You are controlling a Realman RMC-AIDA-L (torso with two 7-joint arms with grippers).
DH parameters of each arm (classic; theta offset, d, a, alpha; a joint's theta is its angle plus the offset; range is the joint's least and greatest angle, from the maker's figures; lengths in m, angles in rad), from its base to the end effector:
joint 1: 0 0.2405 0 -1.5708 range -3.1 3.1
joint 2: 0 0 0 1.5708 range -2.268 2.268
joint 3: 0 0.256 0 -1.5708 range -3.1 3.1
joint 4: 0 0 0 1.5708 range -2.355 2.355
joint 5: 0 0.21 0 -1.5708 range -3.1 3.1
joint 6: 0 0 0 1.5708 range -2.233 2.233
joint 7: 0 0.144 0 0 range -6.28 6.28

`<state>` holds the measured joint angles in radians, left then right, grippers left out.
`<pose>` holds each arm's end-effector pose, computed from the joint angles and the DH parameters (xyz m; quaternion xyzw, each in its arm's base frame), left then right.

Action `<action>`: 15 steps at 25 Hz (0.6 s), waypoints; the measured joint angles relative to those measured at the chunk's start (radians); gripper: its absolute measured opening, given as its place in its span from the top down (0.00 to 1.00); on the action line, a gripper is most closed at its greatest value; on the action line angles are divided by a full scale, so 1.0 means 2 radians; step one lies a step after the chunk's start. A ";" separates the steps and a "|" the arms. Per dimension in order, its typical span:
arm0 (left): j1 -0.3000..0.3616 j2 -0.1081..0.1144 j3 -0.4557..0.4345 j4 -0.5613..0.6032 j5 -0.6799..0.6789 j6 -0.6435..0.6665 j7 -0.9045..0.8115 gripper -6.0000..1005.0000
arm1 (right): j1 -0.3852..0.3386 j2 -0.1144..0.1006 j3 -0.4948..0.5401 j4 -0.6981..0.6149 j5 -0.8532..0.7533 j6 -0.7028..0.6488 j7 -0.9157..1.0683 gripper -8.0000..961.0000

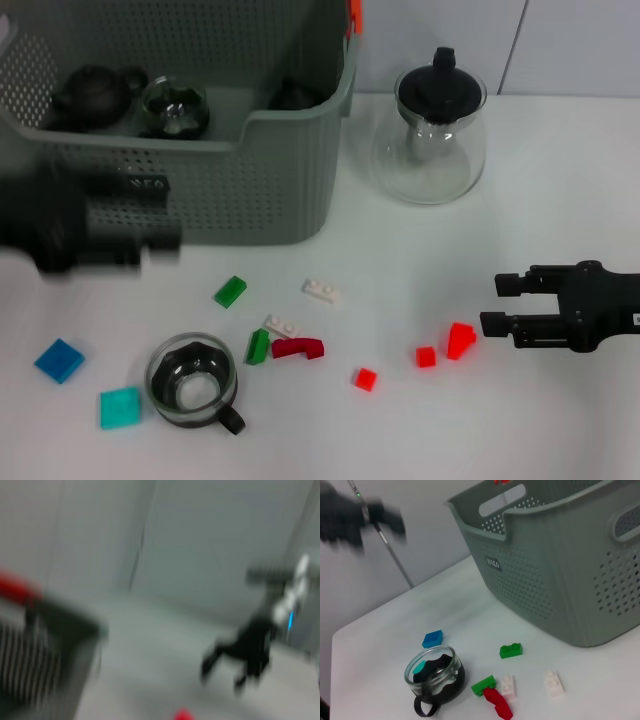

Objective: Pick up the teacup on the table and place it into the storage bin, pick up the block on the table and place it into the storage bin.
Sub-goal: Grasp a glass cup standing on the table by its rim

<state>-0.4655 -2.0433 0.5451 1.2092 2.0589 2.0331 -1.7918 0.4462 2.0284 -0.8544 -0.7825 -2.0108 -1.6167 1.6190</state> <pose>-0.2352 0.2938 0.1098 -0.9503 -0.2194 -0.2032 0.0863 0.2765 0.3106 0.0154 -0.9404 0.2807 0.1765 0.0748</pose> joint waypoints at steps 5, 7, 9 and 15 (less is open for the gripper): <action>-0.012 -0.026 0.082 0.016 0.172 -0.048 -0.039 0.37 | 0.001 0.000 0.000 0.001 0.000 0.000 0.001 0.23; -0.014 -0.031 0.092 0.018 0.188 -0.058 -0.046 0.37 | 0.001 0.000 0.000 0.002 0.000 0.000 0.001 0.23; -0.016 -0.044 0.119 0.029 0.221 -0.086 -0.068 0.37 | 0.001 0.000 0.000 0.002 0.000 0.000 0.001 0.23; -0.015 -0.062 0.206 0.057 0.295 -0.156 -0.174 0.38 | -0.004 0.000 0.000 0.002 0.000 0.000 0.000 0.23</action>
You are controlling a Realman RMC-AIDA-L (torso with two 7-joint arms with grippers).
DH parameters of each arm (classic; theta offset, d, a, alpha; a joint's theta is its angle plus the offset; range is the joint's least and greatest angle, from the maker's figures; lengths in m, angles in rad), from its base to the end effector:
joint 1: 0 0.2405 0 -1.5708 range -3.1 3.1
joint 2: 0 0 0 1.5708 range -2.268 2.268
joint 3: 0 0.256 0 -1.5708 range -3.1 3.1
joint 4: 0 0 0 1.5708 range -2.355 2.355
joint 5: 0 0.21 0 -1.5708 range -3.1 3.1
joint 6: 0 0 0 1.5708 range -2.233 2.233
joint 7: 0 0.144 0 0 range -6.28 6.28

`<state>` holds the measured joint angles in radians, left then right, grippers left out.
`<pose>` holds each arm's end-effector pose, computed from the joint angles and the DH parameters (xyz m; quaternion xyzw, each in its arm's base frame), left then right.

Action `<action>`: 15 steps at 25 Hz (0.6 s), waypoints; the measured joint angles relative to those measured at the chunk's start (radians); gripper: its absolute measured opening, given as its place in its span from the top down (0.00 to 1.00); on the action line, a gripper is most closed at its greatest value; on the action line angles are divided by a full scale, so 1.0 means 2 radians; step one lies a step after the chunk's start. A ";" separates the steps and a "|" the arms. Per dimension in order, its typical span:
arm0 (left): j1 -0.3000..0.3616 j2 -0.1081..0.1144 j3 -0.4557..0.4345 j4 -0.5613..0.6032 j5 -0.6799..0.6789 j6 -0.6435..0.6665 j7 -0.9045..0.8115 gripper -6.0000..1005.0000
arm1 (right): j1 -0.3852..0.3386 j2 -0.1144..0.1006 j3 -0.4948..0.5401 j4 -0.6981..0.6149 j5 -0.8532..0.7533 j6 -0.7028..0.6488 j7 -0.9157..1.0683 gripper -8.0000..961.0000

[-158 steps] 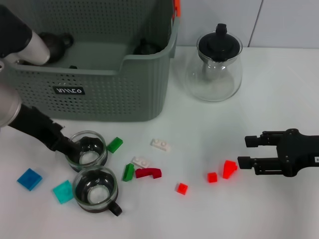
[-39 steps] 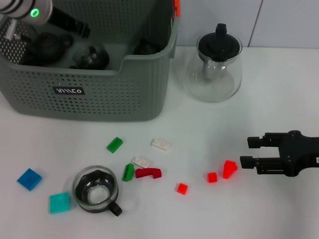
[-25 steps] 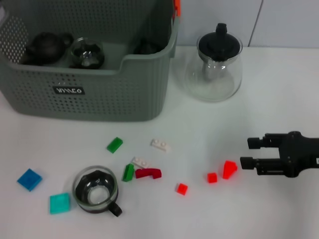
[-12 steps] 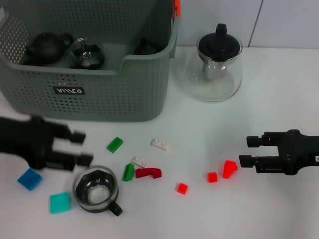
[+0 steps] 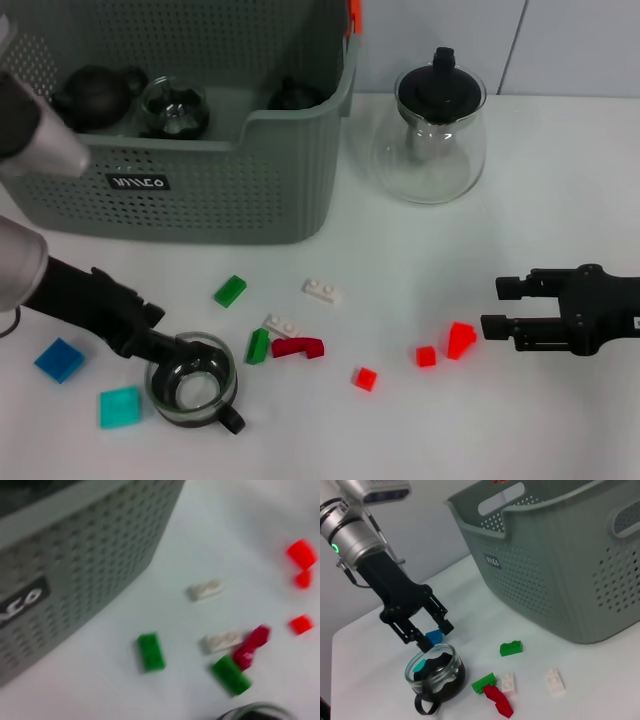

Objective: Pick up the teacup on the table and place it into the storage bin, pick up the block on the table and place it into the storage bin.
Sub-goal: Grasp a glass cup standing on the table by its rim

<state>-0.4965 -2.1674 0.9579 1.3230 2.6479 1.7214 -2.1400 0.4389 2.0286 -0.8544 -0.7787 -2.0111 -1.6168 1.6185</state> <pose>-0.2464 0.3190 0.0290 -0.9216 -0.3483 0.1209 0.1211 0.2791 0.3081 0.0147 -0.9391 0.2854 0.1766 0.0743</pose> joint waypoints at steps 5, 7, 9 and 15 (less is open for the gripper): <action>0.000 0.000 0.051 0.000 0.041 -0.028 -0.065 0.38 | -0.001 -0.001 0.000 0.005 0.000 0.001 -0.003 0.23; -0.002 0.000 0.065 -0.002 0.053 -0.034 -0.083 0.38 | 0.000 -0.002 0.001 0.008 0.000 0.002 -0.003 0.23; -0.005 0.000 0.076 -0.005 0.066 -0.041 -0.102 0.38 | 0.000 -0.002 0.001 0.011 0.000 0.005 -0.003 0.23; -0.007 0.000 0.080 -0.005 0.089 -0.053 -0.130 0.40 | 0.000 -0.003 0.001 0.013 0.000 0.005 -0.003 0.23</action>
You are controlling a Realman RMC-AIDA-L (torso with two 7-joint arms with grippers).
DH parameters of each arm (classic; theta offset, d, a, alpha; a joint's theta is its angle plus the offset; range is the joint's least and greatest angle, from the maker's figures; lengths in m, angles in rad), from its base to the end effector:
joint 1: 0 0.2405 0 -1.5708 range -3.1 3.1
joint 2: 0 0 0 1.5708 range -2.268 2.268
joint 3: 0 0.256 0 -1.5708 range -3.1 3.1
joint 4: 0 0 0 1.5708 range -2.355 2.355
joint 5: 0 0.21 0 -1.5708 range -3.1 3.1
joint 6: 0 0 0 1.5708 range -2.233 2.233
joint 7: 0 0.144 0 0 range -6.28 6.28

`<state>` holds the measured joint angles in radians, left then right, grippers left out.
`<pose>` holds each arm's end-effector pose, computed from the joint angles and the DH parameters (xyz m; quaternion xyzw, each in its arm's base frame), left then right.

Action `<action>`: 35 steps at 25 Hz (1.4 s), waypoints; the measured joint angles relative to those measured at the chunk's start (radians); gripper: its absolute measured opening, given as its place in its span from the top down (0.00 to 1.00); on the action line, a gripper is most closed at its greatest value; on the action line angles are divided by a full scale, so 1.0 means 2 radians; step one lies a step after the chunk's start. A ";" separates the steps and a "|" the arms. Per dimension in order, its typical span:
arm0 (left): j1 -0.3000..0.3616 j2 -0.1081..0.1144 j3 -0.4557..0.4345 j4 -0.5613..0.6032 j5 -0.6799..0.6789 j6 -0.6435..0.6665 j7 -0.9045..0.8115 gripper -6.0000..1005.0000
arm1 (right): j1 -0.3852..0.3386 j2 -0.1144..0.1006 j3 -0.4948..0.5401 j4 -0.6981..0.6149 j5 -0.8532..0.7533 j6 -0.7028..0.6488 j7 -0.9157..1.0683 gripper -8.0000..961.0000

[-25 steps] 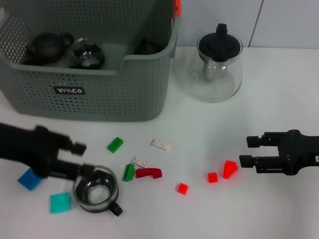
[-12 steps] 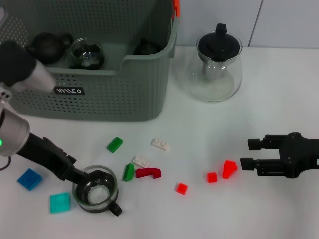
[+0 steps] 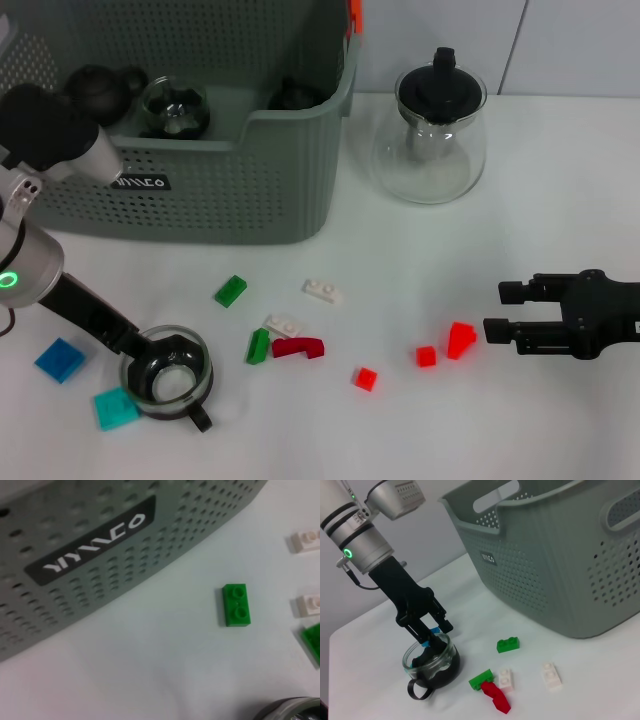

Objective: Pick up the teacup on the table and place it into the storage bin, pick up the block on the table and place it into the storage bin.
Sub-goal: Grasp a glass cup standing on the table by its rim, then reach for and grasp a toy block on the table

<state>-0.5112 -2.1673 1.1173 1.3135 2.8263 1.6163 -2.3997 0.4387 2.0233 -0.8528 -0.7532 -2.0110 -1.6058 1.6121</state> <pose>-0.2518 0.3306 0.0188 -0.8715 -0.4027 0.2110 0.1839 0.2835 0.3070 0.0132 -0.9367 0.2931 0.1762 0.0754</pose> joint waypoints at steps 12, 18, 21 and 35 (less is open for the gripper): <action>-0.019 -0.001 0.020 -0.040 0.001 0.006 -0.019 0.49 | 0.002 0.000 0.000 0.000 0.000 0.000 0.000 0.23; -0.030 0.003 -0.006 -0.050 0.002 0.007 -0.027 0.61 | 0.004 0.000 0.000 0.000 0.000 0.000 0.000 0.23; -0.033 0.006 -0.019 -0.052 0.001 0.012 -0.024 0.67 | 0.004 0.000 0.000 0.000 0.000 0.000 0.000 0.23; -0.083 0.094 -0.287 -0.244 -0.229 0.171 0.172 0.96 | 0.001 0.000 0.000 0.000 0.000 0.000 0.000 0.23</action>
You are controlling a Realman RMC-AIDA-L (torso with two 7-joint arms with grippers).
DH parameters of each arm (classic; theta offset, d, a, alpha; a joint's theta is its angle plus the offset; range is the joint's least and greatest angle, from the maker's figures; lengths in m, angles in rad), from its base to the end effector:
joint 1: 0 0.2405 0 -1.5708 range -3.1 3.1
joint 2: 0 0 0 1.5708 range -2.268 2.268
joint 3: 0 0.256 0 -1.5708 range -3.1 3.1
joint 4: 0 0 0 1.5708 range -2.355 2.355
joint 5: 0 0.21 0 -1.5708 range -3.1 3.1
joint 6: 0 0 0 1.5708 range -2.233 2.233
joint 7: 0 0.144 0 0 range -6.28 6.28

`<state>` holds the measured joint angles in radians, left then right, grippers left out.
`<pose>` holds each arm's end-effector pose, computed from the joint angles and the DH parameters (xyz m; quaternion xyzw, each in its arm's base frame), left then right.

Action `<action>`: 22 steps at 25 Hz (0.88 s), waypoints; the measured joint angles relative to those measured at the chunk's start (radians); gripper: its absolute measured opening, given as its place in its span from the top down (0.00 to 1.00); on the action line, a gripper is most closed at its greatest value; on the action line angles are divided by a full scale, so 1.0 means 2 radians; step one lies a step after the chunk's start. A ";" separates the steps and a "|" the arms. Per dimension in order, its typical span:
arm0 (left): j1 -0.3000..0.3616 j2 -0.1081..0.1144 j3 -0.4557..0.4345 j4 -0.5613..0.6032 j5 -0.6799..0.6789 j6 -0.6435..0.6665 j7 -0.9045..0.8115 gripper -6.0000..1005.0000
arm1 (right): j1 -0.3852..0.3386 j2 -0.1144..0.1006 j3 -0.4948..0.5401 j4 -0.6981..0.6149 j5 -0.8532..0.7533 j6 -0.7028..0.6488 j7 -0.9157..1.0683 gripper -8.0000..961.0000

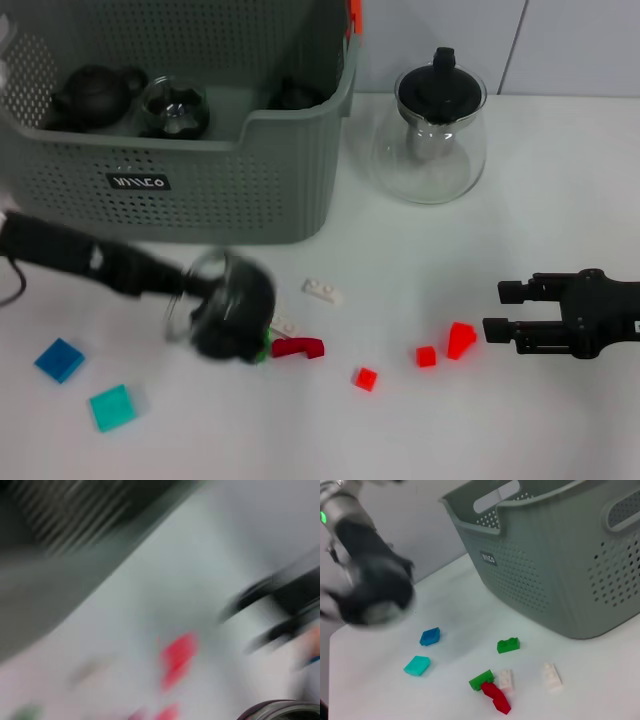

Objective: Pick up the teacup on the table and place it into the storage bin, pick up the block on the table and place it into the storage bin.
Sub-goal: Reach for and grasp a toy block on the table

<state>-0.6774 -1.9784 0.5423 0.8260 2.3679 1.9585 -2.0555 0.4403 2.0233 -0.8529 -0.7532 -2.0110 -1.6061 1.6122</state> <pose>-0.2409 0.3291 0.0644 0.8977 0.4229 0.1180 0.0364 0.2829 0.3074 0.0131 -0.9369 0.2924 0.1763 0.0751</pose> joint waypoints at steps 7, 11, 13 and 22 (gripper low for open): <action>-0.003 0.023 -0.116 -0.044 -0.204 0.033 0.014 0.94 | 0.002 0.001 0.000 0.000 0.000 0.000 0.000 0.23; -0.012 0.027 -0.124 -0.006 -0.238 -0.067 -0.062 0.94 | 0.003 0.002 0.000 0.000 0.000 0.001 -0.004 0.23; -0.015 0.029 -0.083 0.038 -0.215 -0.138 -0.099 0.93 | 0.003 0.002 0.000 0.001 0.000 0.001 -0.007 0.23; -0.055 0.012 0.099 0.132 -0.008 -0.327 -0.206 0.92 | 0.000 0.001 0.000 0.008 0.000 0.002 -0.009 0.23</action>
<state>-0.7871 -1.9550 0.7413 1.0891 2.3521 1.3047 -2.4670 0.4406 2.0260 -0.8529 -0.7381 -2.0111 -1.6018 1.5951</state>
